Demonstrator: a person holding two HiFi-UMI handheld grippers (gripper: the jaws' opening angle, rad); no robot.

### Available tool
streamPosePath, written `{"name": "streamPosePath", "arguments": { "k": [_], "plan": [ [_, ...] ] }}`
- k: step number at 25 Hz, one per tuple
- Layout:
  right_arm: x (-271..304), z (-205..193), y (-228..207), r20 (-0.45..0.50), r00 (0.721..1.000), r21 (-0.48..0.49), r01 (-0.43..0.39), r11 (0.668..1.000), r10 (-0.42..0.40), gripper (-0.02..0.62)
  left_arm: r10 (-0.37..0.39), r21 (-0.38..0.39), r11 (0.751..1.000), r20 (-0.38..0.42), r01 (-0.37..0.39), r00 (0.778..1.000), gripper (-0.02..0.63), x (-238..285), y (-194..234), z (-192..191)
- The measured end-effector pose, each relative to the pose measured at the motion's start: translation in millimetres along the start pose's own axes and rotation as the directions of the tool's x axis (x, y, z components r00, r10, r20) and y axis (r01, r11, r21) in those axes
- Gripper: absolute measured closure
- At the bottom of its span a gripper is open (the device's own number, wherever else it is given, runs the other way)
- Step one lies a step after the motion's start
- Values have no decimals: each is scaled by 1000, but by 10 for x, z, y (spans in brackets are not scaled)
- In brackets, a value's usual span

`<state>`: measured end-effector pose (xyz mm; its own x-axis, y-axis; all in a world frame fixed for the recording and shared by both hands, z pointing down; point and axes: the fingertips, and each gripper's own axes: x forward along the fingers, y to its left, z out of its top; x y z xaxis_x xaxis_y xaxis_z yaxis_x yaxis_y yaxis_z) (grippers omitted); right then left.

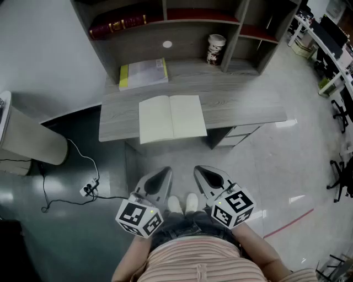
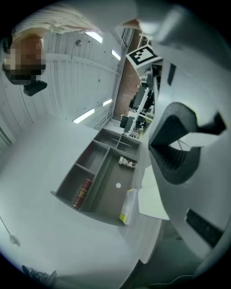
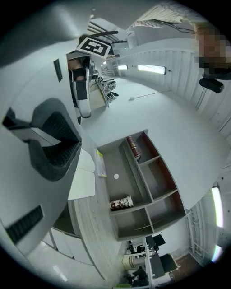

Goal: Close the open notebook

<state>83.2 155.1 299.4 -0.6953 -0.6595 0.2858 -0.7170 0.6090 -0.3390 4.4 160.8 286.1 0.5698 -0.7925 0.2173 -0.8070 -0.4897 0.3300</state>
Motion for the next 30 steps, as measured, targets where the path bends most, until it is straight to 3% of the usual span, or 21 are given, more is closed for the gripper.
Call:
{"name": "streamPosePath", "arguments": {
  "k": [23,30],
  "plan": [
    [-207,9,-418,31,999,55,-16,998,15,586,58,2,998,-6,-58,998,594,257,-95,-70],
    [-281,51,-565,33,999,52,-4,999,3,586,88,41,995,-1,-88,996,594,293,-116,18]
  ]
}}
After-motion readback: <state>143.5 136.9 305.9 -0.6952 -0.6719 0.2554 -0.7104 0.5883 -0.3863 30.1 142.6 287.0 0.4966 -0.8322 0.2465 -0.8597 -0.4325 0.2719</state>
